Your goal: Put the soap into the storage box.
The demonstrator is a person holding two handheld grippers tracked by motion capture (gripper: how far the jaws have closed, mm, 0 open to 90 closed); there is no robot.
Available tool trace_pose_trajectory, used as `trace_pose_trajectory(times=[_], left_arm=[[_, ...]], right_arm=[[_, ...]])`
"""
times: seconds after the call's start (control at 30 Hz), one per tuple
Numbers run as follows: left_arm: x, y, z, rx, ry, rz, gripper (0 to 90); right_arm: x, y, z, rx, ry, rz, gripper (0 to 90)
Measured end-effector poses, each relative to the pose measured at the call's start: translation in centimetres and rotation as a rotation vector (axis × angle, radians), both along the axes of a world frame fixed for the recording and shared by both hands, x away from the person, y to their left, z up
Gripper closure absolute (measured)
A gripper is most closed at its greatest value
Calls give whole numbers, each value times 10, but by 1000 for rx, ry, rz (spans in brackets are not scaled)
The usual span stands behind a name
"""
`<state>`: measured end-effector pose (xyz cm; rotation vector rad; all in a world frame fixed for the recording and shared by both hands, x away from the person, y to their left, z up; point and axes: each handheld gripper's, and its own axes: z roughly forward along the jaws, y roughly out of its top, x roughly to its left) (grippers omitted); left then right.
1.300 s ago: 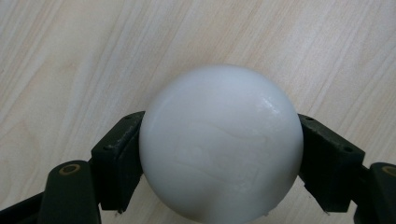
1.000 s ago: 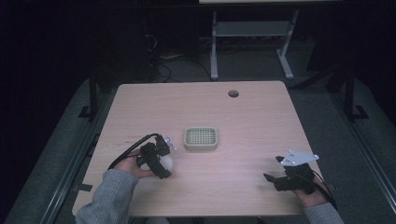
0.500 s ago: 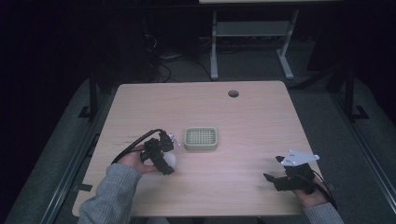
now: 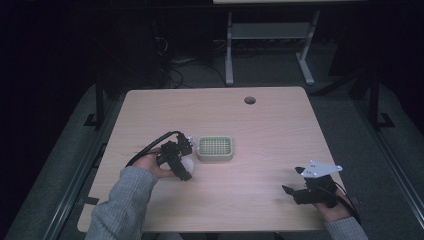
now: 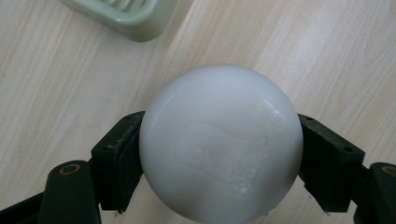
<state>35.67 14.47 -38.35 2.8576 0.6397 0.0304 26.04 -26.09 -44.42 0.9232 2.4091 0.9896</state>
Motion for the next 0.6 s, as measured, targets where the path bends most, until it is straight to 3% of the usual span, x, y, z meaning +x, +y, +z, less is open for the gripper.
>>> trace_pose_trajectory(times=[0.23,0.6], left_arm=[[3,-7,6,-13,-6,-3,232],[15,-18,15,2,-20,-20,233]], right_arm=[[1,1,0,1,-1,7,210],[1,1,0,3,-3,7,210]])
